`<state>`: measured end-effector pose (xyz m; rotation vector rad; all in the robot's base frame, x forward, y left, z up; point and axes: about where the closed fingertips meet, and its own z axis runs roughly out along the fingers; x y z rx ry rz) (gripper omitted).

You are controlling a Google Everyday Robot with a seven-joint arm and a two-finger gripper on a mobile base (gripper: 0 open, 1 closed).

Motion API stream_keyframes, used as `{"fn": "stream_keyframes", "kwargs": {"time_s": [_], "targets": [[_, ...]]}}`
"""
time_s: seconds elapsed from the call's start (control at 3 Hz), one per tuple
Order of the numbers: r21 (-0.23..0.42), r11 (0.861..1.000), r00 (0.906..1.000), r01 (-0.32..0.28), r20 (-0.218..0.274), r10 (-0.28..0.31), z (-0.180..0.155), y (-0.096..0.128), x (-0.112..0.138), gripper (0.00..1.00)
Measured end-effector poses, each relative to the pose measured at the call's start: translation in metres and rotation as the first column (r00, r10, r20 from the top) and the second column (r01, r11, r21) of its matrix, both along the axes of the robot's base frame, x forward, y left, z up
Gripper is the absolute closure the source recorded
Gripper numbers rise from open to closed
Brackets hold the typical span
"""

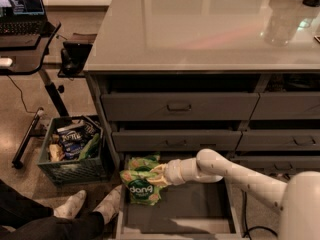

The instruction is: Pick green rice chip bag from bottom drawer and place on counter

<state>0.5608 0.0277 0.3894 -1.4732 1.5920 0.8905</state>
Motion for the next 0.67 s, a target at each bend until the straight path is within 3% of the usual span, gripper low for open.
{"fn": "stream_keyframes", "kwargs": {"time_s": [0.33,0.67], "targets": [[0.025,1.0,0.9968,0.017,0.078,-0.019,0.0362,-0.0271,-0.0004,1.0],[0.025,1.0,0.9968,0.017,0.078,-0.019,0.0362,-0.027,-0.0004,1.0]]}}
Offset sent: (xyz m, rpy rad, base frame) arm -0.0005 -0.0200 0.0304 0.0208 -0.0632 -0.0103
